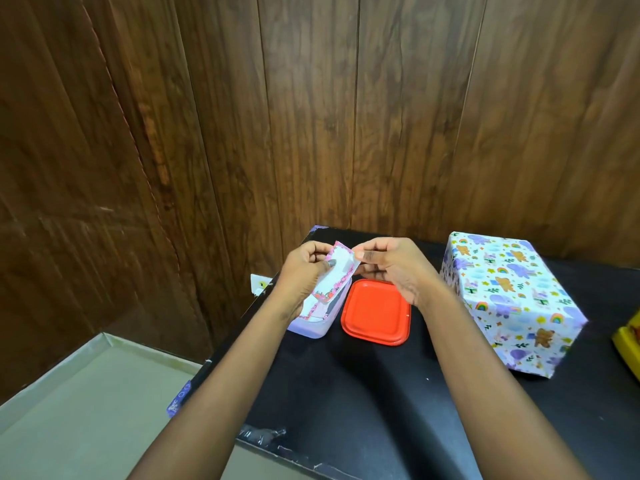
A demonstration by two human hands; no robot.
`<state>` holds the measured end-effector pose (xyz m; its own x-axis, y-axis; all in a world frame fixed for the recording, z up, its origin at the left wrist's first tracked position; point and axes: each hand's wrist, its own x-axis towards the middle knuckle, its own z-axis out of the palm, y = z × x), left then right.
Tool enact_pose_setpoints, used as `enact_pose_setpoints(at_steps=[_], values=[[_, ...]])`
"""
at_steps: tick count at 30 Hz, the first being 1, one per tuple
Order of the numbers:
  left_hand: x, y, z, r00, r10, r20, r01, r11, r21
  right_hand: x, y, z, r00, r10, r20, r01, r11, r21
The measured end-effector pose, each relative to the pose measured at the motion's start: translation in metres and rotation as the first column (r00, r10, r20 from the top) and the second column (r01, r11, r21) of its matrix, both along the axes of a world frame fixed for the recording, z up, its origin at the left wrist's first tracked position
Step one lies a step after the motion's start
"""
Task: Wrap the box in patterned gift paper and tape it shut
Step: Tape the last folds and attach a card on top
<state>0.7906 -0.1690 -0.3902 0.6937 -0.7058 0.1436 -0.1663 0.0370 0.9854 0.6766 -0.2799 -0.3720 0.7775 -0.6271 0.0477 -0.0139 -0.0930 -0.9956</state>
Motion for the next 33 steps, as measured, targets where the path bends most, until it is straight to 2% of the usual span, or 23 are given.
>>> enact_pose_setpoints(at_steps=[3,4,5,6,7,8,9,10,11,13,16,18,21,23,26,28,31,33], values=[[-0.002,-0.003,-0.003,1.000,0.029,-0.010,-0.029,1.000,-0.010,-0.002,0.004,0.002,0.999,-0.042,-0.029,0.041,0.999,-0.025],[-0.002,-0.004,-0.007,0.995,0.074,0.067,-0.074,0.997,0.008,-0.002,0.005,0.002,0.998,-0.049,-0.033,0.049,0.999,-0.022],[-0.004,-0.005,-0.011,0.957,0.149,0.248,-0.164,0.986,0.042,-0.002,0.008,0.002,0.997,-0.066,-0.028,0.066,0.998,-0.016],[-0.005,-0.006,-0.015,0.857,0.234,0.460,-0.285,0.957,0.043,-0.001,0.010,0.001,0.996,-0.092,-0.017,0.092,0.996,-0.014],[-0.008,-0.006,-0.019,0.735,0.295,0.611,-0.363,0.932,-0.013,0.000,0.013,0.000,0.992,-0.123,-0.002,0.122,0.992,-0.019],[-0.012,-0.005,-0.020,0.683,0.328,0.653,-0.372,0.925,-0.076,0.002,0.016,-0.002,0.989,-0.149,0.018,0.149,0.989,-0.024],[-0.016,-0.005,-0.018,0.702,0.323,0.634,-0.346,0.934,-0.092,0.005,0.019,-0.003,0.985,-0.167,0.037,0.168,0.985,-0.027],[-0.019,-0.006,-0.016,0.762,0.294,0.577,-0.307,0.949,-0.078,0.007,0.022,-0.004,0.983,-0.175,0.058,0.177,0.984,-0.024],[-0.020,-0.007,-0.013,0.830,0.254,0.496,-0.271,0.962,-0.038,0.010,0.024,-0.005,0.982,-0.174,0.077,0.176,0.984,-0.015],[-0.018,-0.008,-0.009,0.902,0.221,0.371,-0.249,0.968,0.028,0.016,0.028,-0.006,0.979,-0.171,0.107,0.171,0.985,0.016],[-0.008,-0.004,-0.007,0.939,0.264,0.221,-0.271,0.962,0.003,0.025,0.030,-0.009,0.974,-0.205,0.091,0.200,0.978,0.065],[0.003,0.004,-0.005,0.953,0.292,0.082,-0.291,0.956,-0.027,0.031,0.024,-0.014,0.961,-0.273,0.038,0.272,0.962,0.038],[0.028,0.022,0.003,0.932,0.360,-0.053,-0.363,0.924,-0.122,0.043,0.012,-0.028,0.925,-0.377,-0.049,0.374,0.926,-0.056],[0.041,0.036,0.008,0.920,0.374,-0.121,-0.392,0.897,-0.205,0.054,0.009,-0.036,0.904,-0.414,-0.108,0.391,0.902,-0.184],[0.045,0.046,0.015,0.933,0.339,-0.118,-0.358,0.905,-0.230,0.072,0.012,-0.046,0.889,-0.424,-0.170,0.328,0.852,-0.409],[0.041,0.045,0.018,0.952,0.288,-0.102,-0.303,0.929,-0.212,0.082,0.015,-0.051,0.885,-0.419,-0.205,0.273,0.822,-0.500],[0.034,0.041,0.022,0.965,0.257,-0.043,-0.261,0.951,-0.167,0.080,0.013,-0.046,0.874,-0.441,-0.206,0.295,0.817,-0.496],[0.028,0.040,0.025,0.969,0.246,0.036,-0.239,0.962,-0.130,0.063,0.006,-0.039,0.888,-0.436,-0.143,0.358,0.853,-0.379]])
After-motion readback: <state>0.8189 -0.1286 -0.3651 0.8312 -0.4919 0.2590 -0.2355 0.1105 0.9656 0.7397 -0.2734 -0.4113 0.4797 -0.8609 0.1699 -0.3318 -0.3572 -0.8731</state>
